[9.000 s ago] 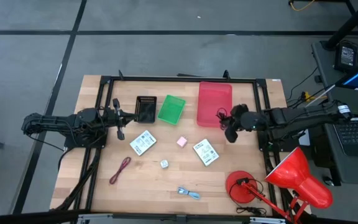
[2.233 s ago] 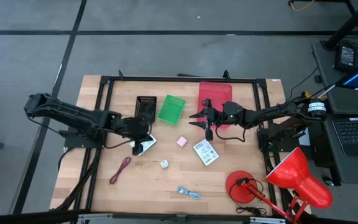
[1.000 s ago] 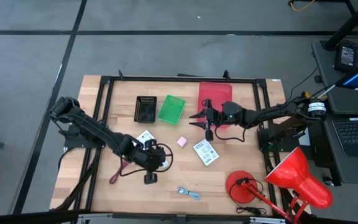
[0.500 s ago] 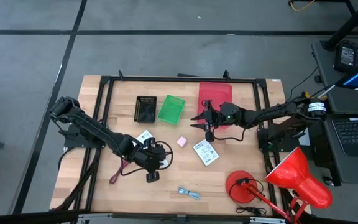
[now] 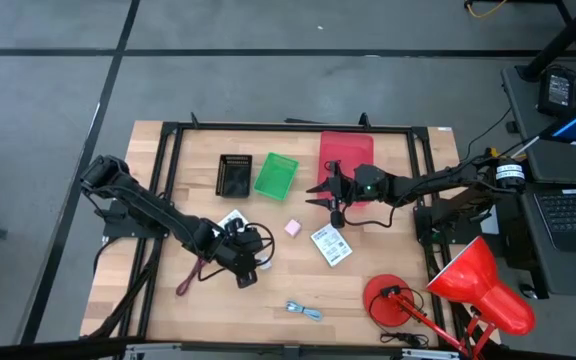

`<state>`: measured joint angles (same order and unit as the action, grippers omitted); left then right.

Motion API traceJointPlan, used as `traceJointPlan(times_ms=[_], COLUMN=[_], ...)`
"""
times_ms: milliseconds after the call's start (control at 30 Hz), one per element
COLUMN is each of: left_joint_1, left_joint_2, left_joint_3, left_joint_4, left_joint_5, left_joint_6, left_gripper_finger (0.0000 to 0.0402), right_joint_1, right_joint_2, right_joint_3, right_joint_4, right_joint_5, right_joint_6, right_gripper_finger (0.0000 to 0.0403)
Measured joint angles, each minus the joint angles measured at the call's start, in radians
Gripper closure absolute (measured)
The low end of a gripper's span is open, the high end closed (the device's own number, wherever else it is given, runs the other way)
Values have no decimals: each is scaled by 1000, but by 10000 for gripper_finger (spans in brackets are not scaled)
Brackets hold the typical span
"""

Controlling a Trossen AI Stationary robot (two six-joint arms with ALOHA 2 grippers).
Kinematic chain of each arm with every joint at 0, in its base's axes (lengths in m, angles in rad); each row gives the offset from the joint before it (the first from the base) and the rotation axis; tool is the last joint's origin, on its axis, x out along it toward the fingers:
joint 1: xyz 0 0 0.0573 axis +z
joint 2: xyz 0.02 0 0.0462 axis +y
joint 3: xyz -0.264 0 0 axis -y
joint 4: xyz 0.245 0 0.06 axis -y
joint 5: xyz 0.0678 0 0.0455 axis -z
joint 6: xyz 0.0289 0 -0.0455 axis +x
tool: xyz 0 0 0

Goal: Pick and place items into bin
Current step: Put the green charger adapter into the green bin

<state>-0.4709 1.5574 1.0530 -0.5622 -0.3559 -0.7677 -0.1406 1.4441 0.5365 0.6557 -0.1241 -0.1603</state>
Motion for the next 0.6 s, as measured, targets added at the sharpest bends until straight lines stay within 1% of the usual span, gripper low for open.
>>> traceJointPlan(times_ms=[200,533,600], left_joint_1=[-25,-52,-52], left_joint_2=[0,0,0], left_joint_3=[-44,-162,-179], left_joint_4=[79,286,302], left_joint_5=[-1,-4,-10], left_joint_6=[12,39,53], left_gripper_finger=[190,190,190], right_joint_1=[0,0,0], right_joint_2=[0,0,0], right_joint_3=[0,0,0], right_joint_4=[-5,-5,-5], right_joint_5=[0,0,0], right_joint_6=[1,1,1], right_gripper_finger=[295,295,295])
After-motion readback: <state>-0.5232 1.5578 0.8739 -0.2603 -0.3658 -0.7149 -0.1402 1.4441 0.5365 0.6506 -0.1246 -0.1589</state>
